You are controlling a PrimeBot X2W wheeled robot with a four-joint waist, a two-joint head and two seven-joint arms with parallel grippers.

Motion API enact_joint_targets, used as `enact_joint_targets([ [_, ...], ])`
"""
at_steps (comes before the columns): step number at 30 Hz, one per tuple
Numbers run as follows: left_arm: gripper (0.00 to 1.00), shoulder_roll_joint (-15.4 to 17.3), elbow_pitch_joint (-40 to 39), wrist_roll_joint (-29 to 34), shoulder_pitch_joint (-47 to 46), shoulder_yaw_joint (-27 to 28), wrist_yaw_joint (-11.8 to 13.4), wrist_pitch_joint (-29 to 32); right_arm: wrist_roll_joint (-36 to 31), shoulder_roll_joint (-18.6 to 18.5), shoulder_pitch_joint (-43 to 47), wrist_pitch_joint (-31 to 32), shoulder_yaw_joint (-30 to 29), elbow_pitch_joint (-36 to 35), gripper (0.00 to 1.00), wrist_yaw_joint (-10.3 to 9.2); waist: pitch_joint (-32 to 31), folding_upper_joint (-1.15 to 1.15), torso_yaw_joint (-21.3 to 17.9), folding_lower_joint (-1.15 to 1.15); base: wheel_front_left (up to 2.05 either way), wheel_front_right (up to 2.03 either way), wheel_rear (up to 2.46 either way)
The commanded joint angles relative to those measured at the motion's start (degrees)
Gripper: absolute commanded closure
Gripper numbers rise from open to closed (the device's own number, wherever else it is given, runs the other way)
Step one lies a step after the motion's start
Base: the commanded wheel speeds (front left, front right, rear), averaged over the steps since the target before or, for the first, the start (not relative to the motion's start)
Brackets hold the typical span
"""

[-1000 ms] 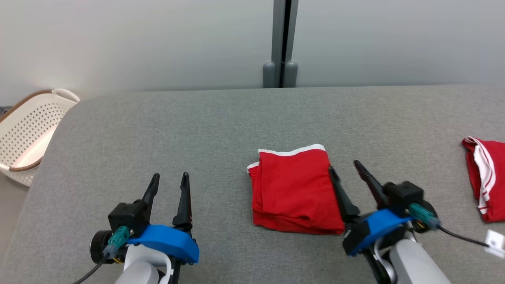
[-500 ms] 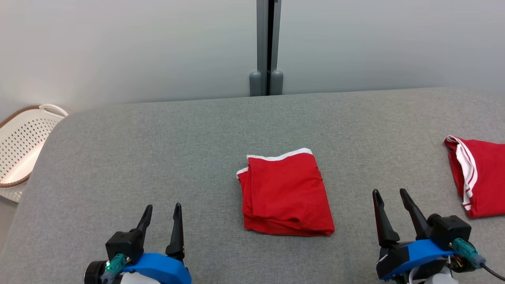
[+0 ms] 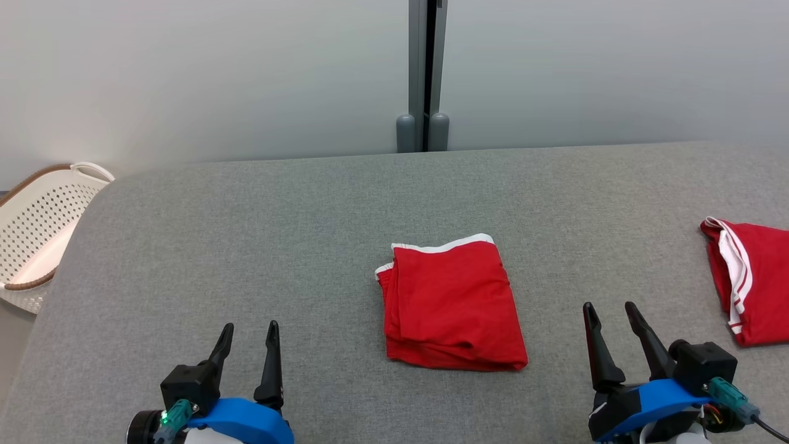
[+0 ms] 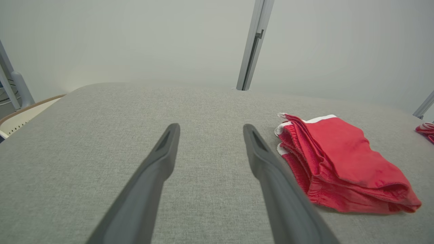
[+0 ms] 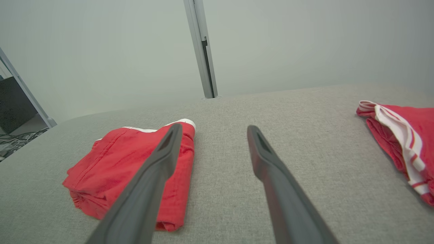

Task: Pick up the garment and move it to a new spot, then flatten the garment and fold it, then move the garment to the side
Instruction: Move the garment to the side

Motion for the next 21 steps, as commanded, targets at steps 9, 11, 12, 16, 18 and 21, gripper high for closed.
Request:
enact_joint_targets([
  [9, 0.00, -0.74, 0.27, 1.65, 0.12, 1.37, -0.53, -0.27, -0.43, -0.05, 0.12, -0.19, -0.24, 0.26, 0.00, 0.03, 0.44, 0.00, 0.58, 0.00, 0.00, 0.00, 0.00],
  [11, 0.00, -0.88, 0.28, 2.01, 0.06, 1.55, -0.69, -0.27, -0.71, -0.05, -0.51, 0.68, -0.66, 0.45, 0.00, 0.03, 0.67, 0.00, 0.78, 0.00, 0.00, 0.00, 0.00],
  [12, 0.00, -0.99, 0.26, 2.06, 0.00, 1.63, -0.72, -0.27, -0.91, -0.05, -1.03, 1.32, -0.89, 0.62, 0.00, 0.03, 0.81, 0.00, 0.89, 0.00, 0.00, 0.00, 0.00],
  [16, 0.00, -1.54, -0.02, 2.79, -0.98, 1.83, -1.09, -0.27, -1.99, -0.04, -5.35, 7.38, -3.37, 0.60, 0.00, 0.03, 2.34, 0.00, 1.78, 0.00, 0.00, 0.00, 0.00],
  [18, 0.00, -1.80, -0.15, 3.13, -1.45, 1.85, -1.40, -0.27, -2.68, -0.16, -7.87, 10.86, -4.35, 0.88, 0.00, 0.03, 3.24, 0.00, 2.38, 0.00, 0.00, 0.00, 0.00],
  [21, 0.00, -2.07, -0.12, 3.45, -1.79, 1.92, -1.55, -0.27, -2.92, -1.16, -10.56, 14.40, -4.81, 1.64, 0.00, 0.03, 4.20, 0.00, 3.13, 0.00, 0.00, 0.00, 0.00],
])
